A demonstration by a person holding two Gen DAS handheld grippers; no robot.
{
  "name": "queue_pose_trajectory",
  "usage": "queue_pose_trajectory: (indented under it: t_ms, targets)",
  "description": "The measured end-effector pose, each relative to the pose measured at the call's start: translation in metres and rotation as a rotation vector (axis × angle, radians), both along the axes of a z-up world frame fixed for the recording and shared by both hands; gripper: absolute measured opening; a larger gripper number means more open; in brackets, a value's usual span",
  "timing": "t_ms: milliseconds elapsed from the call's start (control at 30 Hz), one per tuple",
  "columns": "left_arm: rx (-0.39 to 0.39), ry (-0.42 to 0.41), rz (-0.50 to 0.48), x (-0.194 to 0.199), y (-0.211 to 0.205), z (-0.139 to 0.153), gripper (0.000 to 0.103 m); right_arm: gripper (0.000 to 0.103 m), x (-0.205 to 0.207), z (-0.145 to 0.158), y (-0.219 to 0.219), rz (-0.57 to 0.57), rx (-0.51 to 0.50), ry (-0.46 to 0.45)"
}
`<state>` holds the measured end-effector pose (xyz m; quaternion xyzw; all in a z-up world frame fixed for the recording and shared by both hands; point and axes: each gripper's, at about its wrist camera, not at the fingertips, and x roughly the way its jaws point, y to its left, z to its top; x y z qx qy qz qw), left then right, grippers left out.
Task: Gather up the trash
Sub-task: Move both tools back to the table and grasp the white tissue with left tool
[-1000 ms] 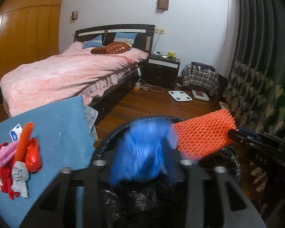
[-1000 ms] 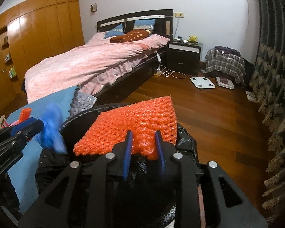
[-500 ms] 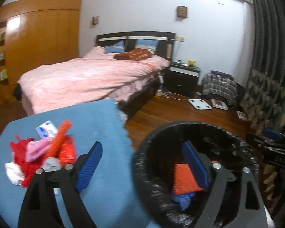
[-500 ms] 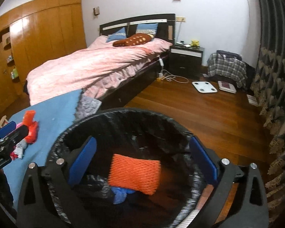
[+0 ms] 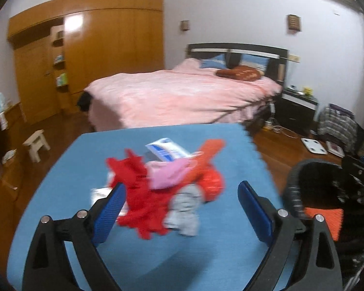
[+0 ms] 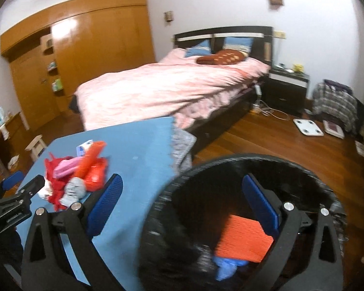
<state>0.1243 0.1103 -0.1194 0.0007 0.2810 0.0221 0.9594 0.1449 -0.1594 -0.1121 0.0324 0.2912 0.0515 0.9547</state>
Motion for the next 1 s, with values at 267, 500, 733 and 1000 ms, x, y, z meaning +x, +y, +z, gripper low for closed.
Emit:
queue_pose_trajectory:
  t_ms: [267,500,733,1000]
  targets:
    - [0.028,0.035,0.132,0.006,0.064,-0.024,0.091,0.096,0.023,-0.018,0.072,0.121,-0.059,0.017]
    - [0.005,0.095,0.193,0.026,0.101,-0.05,0.08,0.096,0.041,-0.039,0.11,0.169,-0.079,0.048]
    - [-0.04,0.149,0.171,0.045,0.118,-0.07,0.073,0.096,0.052,-0.055,0.138,0.206,-0.097,0.08]
    - [-0.096,0.194,0.111,0.055,0.12,-0.083,0.034,0.096,0.054,-0.062,0.151,0.227,-0.106,0.097]
